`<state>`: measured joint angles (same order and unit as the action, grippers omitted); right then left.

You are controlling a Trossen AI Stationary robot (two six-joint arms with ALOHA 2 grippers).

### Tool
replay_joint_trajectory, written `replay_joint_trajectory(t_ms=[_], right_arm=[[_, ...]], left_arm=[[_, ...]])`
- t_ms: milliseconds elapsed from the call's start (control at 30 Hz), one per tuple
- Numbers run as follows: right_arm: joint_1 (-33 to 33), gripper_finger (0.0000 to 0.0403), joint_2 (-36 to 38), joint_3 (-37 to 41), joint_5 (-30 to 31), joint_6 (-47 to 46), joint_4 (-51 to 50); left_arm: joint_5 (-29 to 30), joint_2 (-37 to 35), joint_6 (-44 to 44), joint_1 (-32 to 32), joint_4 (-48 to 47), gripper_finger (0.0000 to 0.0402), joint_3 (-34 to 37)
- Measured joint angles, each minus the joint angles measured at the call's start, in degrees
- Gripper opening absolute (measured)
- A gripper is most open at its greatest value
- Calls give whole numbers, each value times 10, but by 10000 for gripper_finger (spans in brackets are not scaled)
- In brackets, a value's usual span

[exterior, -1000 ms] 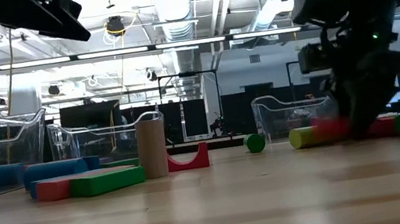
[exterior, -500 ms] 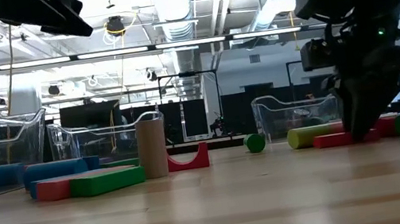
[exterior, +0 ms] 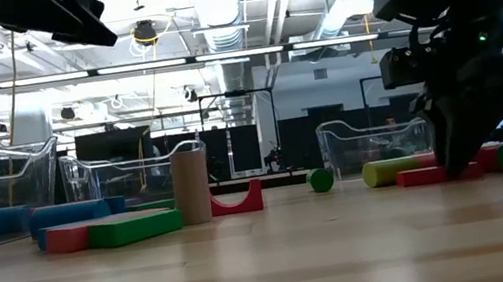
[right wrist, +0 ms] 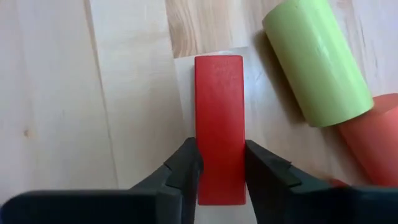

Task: Sort blocks by size
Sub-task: Put the red rectangular block into the top left transparent bin

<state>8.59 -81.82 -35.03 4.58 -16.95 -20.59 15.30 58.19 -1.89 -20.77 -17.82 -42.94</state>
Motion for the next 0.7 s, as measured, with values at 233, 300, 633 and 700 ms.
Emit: replay_joint_trajectory(t_ms=[233,300,633,700], right_arm=[[19,140,0,-22,-1,-12,-1],[23,141,0,-32,-1,-12,-1],[46,137,0,-93,-1,-12,-1],[50,137,0,-106,-1,-12,-1]], left_arm=[[0,0,-41,11,13,199,0],[0,0,-60,14,20,199,0],[1,7,-165,20,98,199,0],[1,18,-196,20,119,199,0]])
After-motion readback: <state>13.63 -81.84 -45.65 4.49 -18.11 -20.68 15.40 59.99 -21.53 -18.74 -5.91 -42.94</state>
